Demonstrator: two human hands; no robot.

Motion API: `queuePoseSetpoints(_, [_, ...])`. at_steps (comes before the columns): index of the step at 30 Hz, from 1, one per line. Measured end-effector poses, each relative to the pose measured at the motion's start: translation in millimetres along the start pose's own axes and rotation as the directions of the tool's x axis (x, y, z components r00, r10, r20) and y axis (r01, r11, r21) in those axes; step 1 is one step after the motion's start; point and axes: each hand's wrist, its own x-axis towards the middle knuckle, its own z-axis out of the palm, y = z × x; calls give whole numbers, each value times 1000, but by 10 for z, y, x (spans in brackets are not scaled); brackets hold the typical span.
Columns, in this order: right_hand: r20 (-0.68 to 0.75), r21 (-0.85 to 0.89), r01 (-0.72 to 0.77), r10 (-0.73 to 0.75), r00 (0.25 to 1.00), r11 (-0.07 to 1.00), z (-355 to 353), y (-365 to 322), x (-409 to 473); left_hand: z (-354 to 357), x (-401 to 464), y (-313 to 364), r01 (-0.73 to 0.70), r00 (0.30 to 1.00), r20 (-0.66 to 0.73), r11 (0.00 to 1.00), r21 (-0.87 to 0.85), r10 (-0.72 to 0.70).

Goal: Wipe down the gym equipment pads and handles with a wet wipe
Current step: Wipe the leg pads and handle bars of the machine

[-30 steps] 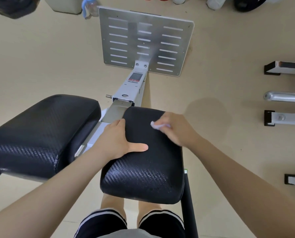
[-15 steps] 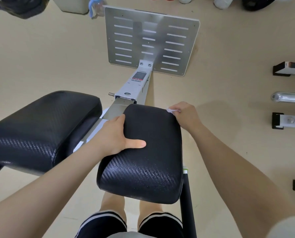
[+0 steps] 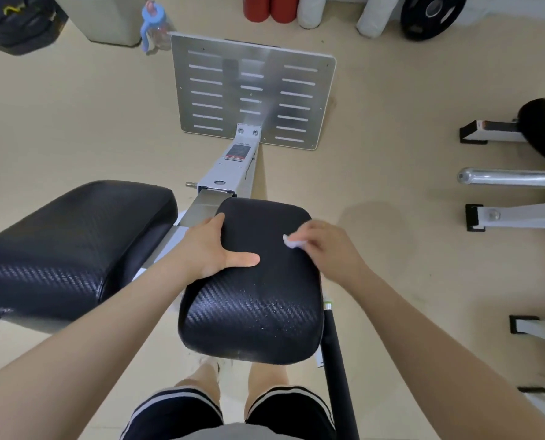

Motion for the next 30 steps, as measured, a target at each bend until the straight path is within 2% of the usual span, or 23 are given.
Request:
queuePoseSetpoints(2, [-51, -69, -114, 110, 993, 991, 42, -6, 238, -2, 10, -16, -1, 1000, 9, 1000, -20, 1])
queuePoseSetpoints(4, [-38, -141, -185, 181, 983, 973, 95, -145, 360, -12, -1, -4, -8, 1000, 4, 1000, -4, 8])
queuePoseSetpoints(7, [77, -375, -79, 116, 990, 924, 310, -609, 192, -45, -71, -42, -59, 998, -32, 998, -16, 58])
queuePoseSetpoints(9, [-17, -349, -27, 22, 1000, 937, 524, -882, -106, -104, -149, -121, -45, 998, -44, 971, -236, 36])
queuePoseSetpoints(10, [-78, -310, -15, -10, 997, 951, 632, -1008, -258, -147, -216, -161, -13, 999, -40, 921, -388, -3])
queuePoseSetpoints(12, [-147, -253, -44, 6, 989, 966, 818, -1209, -405, -240, -385, -225, 76, 994, -7, 757, -649, -105])
queuePoseSetpoints(13, [-172, -218, -61, 23, 985, 974, 879, -1295, -393, -270, -471, -265, 104, 991, 14, 686, -720, -135])
queuePoseSetpoints(15, [-158, -246, -67, 28, 987, 967, 954, -1416, -211, -276, -612, -351, 108, 992, 42, 650, -752, -116])
queuePoseSetpoints(17, [-60, -323, -64, 47, 997, 944, 988, -1458, 23, -231, -700, -429, 84, 996, 57, 666, -742, -62])
queuePoseSetpoints(19, [43, -412, -115, 145, 989, 904, 890, -1403, 235, -180, -749, -488, 71, 997, 77, 656, -751, -19])
queuePoseSetpoints(22, [-43, -395, -309, 319, 947, 865, 654, -1224, 395, -161, -767, -617, 39, 994, 98, 653, -756, 54])
queuePoseSetpoints(24, [-81, -386, -386, 386, 919, 838, 597, -1185, 292, -161, -775, -714, 27, 988, 118, 651, -758, 96])
queuePoseSetpoints(25, [-115, -387, -383, 369, 922, 839, 631, -1214, 191, -151, -780, -751, 32, 986, 132, 654, -756, 104])
queuePoseSetpoints(28, [-202, -521, -203, 111, 973, 829, 909, -1463, -223, -106, -814, -786, 42, 977, 168, 660, -750, 130])
queuePoseSetpoints(30, [-166, -639, -59, -63, 984, 767, 1196, -1637, -500, -68, -810, -812, 37, 976, 169, 656, -754, 139])
